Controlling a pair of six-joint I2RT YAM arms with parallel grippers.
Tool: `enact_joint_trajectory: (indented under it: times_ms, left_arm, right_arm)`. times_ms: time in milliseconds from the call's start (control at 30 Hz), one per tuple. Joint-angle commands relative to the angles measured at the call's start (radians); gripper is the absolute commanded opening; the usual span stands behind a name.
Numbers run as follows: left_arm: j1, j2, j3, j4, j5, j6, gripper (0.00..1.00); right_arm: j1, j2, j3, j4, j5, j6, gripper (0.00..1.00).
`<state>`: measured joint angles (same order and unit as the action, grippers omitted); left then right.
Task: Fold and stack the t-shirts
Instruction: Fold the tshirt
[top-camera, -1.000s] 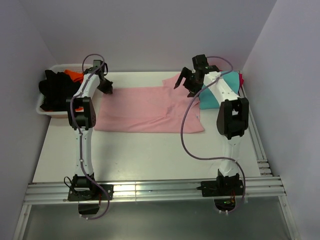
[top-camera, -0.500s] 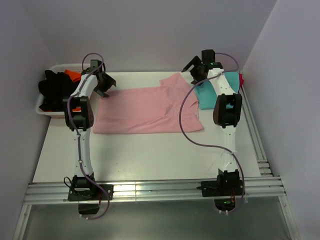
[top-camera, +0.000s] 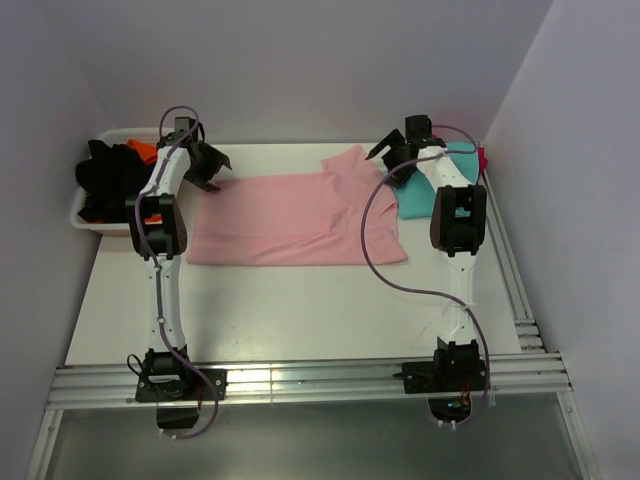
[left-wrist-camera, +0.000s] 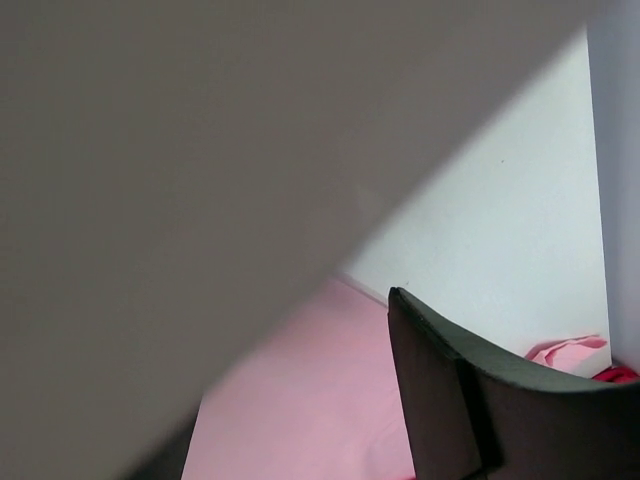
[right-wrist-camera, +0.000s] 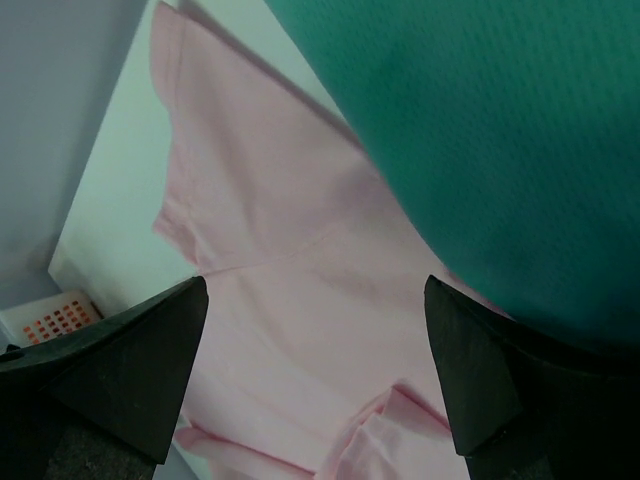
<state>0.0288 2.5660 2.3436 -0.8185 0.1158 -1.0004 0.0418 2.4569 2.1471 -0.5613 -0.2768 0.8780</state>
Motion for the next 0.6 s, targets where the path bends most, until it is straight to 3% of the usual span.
enact_joint_trajectory:
  times_ms: [0,100,300,467,567]
  left_arm:
    - [0.106,0.111,0.045,-0.083,-0.169,0.031,0.74]
    - [0.109,0.161,0.071,-0.198,-0.22,0.003,0.69]
    - [0.123,0.204,0.06,-0.353,-0.284,-0.082,0.64]
    - [0.144,0.233,0.114,-0.52,-0.317,-0.186,0.62]
    - [0.161,0.201,0.028,-0.55,-0.294,-0.233,0.6]
  right_arm:
    - [-0.011,-0.114,-0.053,0.023,-0.053,0.012,0.95]
    - [-0.011,-0.17,-0.147,0.084,-0.078,0.03,0.96]
    - [-0.017,-0.205,-0.19,0.04,-0.124,0.023,0.96]
    - [-0.098,-0.24,-0.242,0.044,-0.147,0.042,0.96]
    - [-0.141,-0.259,-0.26,0.043,-0.163,0.048,0.96]
